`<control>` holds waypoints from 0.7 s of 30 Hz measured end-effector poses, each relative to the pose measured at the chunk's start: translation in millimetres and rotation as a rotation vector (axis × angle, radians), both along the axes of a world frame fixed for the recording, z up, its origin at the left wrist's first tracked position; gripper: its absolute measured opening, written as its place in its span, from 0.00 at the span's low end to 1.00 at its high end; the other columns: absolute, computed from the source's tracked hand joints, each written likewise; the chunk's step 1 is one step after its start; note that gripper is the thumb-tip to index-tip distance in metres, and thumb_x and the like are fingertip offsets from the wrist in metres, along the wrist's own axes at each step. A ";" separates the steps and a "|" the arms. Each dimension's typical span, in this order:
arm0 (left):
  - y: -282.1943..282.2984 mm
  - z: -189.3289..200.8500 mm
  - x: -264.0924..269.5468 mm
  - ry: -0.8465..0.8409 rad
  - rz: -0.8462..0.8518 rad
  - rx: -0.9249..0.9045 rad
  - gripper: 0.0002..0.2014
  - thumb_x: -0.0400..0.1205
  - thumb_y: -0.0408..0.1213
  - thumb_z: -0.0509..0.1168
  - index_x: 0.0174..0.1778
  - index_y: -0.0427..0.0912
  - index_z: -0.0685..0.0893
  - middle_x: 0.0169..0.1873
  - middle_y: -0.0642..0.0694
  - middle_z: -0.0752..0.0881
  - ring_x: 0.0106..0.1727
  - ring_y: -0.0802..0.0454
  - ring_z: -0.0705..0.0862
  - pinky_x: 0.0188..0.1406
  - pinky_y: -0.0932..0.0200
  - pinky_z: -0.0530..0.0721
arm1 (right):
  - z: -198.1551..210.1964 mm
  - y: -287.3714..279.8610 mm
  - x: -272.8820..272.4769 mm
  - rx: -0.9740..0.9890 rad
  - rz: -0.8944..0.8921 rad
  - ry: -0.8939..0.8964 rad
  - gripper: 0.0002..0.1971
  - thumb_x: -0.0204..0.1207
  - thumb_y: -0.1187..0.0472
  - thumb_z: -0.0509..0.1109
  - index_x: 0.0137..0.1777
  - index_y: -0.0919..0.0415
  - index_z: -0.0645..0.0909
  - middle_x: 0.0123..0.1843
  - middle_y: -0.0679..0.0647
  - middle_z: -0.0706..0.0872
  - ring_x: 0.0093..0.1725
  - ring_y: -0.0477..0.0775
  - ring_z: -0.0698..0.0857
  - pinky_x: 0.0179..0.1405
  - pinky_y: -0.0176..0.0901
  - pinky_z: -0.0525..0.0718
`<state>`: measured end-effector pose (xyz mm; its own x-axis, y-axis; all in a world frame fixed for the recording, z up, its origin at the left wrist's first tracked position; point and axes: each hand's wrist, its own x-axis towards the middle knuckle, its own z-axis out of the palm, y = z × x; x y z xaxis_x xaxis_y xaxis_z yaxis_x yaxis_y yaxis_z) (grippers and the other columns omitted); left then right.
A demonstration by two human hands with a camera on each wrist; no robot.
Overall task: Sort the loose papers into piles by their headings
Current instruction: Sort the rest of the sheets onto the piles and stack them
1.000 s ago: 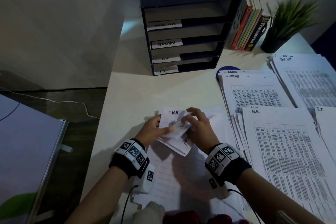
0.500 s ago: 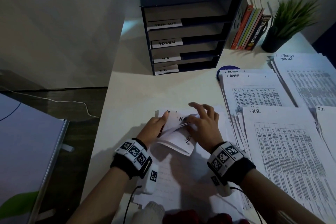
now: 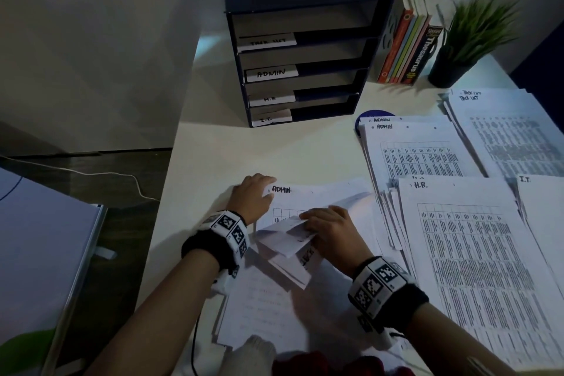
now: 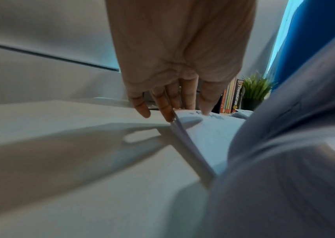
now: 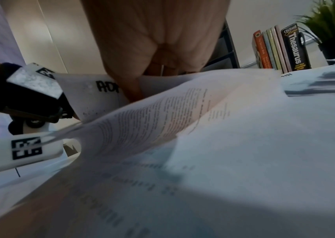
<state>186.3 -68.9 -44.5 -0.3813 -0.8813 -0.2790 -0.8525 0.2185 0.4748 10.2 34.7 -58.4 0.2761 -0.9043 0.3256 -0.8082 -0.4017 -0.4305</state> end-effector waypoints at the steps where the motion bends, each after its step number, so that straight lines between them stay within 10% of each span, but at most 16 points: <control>1: 0.8 0.8 0.4 -0.015 -0.014 -0.050 0.20 0.83 0.36 0.58 0.73 0.46 0.71 0.73 0.48 0.72 0.74 0.48 0.68 0.71 0.54 0.63 | -0.5 -0.3 -0.3 -0.012 -0.005 0.002 0.07 0.54 0.66 0.71 0.33 0.57 0.85 0.46 0.50 0.91 0.44 0.51 0.89 0.50 0.40 0.68; 13: 21.2 -0.5 6.9 0.083 -0.128 -0.303 0.20 0.83 0.31 0.60 0.72 0.42 0.74 0.74 0.47 0.72 0.73 0.49 0.73 0.73 0.53 0.66 | 2.9 -4.4 4.0 -0.039 -0.049 0.010 0.09 0.54 0.67 0.73 0.36 0.58 0.85 0.47 0.52 0.90 0.47 0.54 0.89 0.52 0.45 0.67; 17: 19.8 5.2 3.0 0.151 -0.154 -0.418 0.09 0.74 0.27 0.67 0.47 0.38 0.89 0.55 0.41 0.88 0.57 0.42 0.86 0.60 0.47 0.76 | 6.8 -7.2 3.6 -0.045 -0.039 0.005 0.09 0.55 0.68 0.72 0.36 0.59 0.86 0.54 0.57 0.88 0.47 0.57 0.88 0.52 0.47 0.77; 21: 27.8 14.3 0.3 0.371 -0.050 -0.009 0.05 0.77 0.30 0.67 0.40 0.34 0.88 0.39 0.42 0.90 0.43 0.47 0.86 0.51 0.58 0.82 | 5.3 -6.4 3.3 0.008 -0.052 -0.001 0.10 0.53 0.73 0.75 0.34 0.62 0.83 0.65 0.67 0.82 0.48 0.59 0.88 0.48 0.53 0.81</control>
<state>186.6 -41.1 -30.2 -0.4976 -0.8609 -0.1060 -0.6109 0.2611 0.7474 13.4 28.3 -53.1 0.2285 -0.9200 0.3185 -0.8277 -0.3558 -0.4340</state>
